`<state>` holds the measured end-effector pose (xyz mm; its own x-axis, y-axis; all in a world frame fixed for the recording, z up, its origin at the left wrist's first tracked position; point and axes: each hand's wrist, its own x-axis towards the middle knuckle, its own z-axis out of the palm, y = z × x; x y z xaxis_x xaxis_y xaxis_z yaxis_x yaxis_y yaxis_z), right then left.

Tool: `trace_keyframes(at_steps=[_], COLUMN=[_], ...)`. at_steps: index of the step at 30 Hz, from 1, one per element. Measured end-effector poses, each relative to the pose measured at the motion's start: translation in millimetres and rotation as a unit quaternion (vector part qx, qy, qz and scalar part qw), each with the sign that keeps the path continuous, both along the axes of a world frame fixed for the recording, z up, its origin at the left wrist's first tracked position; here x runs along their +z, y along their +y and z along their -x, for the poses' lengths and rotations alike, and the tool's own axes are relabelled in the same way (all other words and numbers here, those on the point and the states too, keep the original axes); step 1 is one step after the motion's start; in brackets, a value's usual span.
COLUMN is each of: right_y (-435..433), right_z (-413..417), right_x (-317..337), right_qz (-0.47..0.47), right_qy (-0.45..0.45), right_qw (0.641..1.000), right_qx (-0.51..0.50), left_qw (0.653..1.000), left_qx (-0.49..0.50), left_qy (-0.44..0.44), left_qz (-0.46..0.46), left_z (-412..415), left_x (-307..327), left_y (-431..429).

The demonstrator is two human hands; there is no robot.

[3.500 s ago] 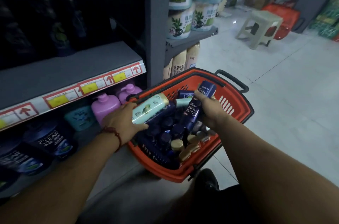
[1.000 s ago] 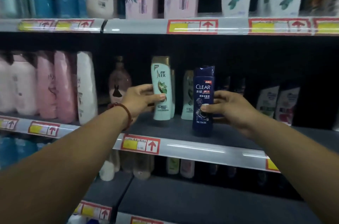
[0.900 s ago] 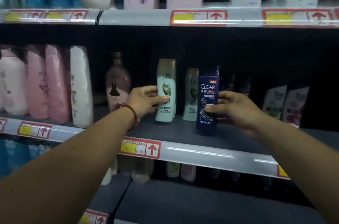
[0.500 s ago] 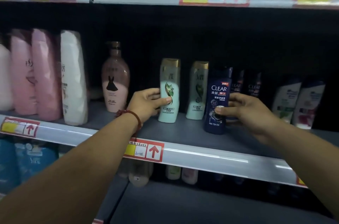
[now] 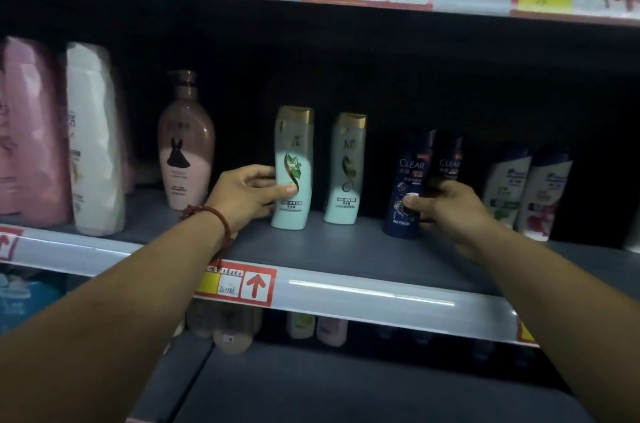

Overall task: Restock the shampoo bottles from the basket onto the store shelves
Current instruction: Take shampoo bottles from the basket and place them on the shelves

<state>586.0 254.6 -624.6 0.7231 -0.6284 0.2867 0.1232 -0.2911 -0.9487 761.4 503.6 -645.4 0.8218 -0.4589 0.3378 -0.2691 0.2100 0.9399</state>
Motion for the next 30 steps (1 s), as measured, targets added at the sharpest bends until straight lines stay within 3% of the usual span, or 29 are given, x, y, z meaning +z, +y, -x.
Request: trace_keyframes(at_steps=[6,13,30], right_y=[-15,-13,-23], right_z=[-12,-15,-20], right_x=[-14,-20,-25], right_qz=[-0.002,0.103,0.182], right_qy=[0.009,0.089,0.105], right_qw=[0.999,0.984,0.956], right_qx=[-0.041,-0.111,-0.202], left_qw=[1.000,0.996,0.996], left_qx=[-0.013,-0.010,0.028], left_qy=[0.019,0.012,0.005], left_qz=[-0.014,-0.085,-0.086], left_z=[4,3,3], left_x=[2,-1,-3], left_y=[0,-2,-3])
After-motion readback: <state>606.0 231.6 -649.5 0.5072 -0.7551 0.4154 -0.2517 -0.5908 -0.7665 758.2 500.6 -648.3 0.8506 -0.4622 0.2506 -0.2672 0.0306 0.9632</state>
